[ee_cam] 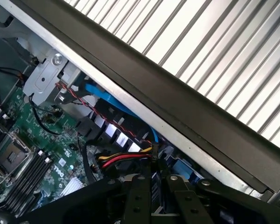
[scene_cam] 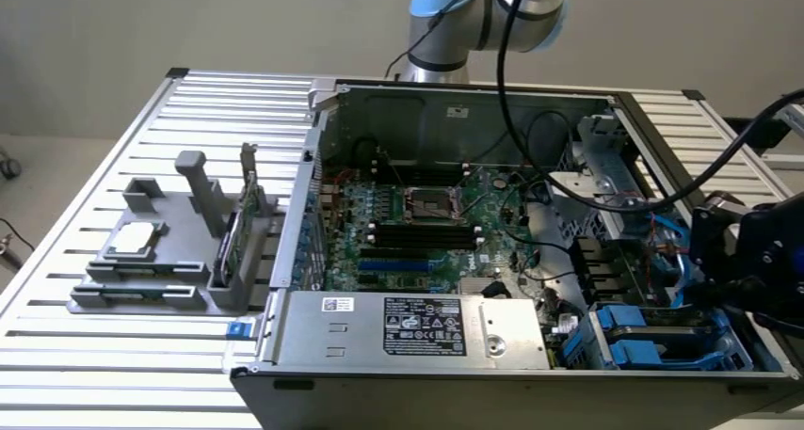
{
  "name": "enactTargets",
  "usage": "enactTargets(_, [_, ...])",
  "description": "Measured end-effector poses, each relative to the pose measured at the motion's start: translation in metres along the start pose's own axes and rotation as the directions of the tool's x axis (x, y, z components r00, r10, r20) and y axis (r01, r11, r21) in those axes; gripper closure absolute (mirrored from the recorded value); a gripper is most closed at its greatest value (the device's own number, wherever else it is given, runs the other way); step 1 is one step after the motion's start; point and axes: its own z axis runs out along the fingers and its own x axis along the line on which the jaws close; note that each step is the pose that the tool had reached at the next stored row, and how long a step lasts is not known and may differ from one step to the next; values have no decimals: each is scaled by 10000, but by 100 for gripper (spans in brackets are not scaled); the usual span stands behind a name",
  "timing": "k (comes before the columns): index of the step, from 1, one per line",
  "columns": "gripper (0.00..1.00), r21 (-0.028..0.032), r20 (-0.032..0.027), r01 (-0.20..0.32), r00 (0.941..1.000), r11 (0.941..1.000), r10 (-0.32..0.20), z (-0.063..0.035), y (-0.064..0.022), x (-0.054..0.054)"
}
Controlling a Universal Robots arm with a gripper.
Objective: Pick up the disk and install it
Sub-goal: 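Insert the first disk wire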
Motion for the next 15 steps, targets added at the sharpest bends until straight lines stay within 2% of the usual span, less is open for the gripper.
enactTargets(8, [82,274,-201,-101,9997,9996,106,-68,-55,67])
enactTargets(11, [82,448,-323,-192,9993,9988,206,-70,-67,77])
enactTargets(13, [82,537,-386,-281,9988,9982,302,-70,-70,80])
enactTargets(15, [82,572,-417,-369,9984,9977,393,-69,-72,81])
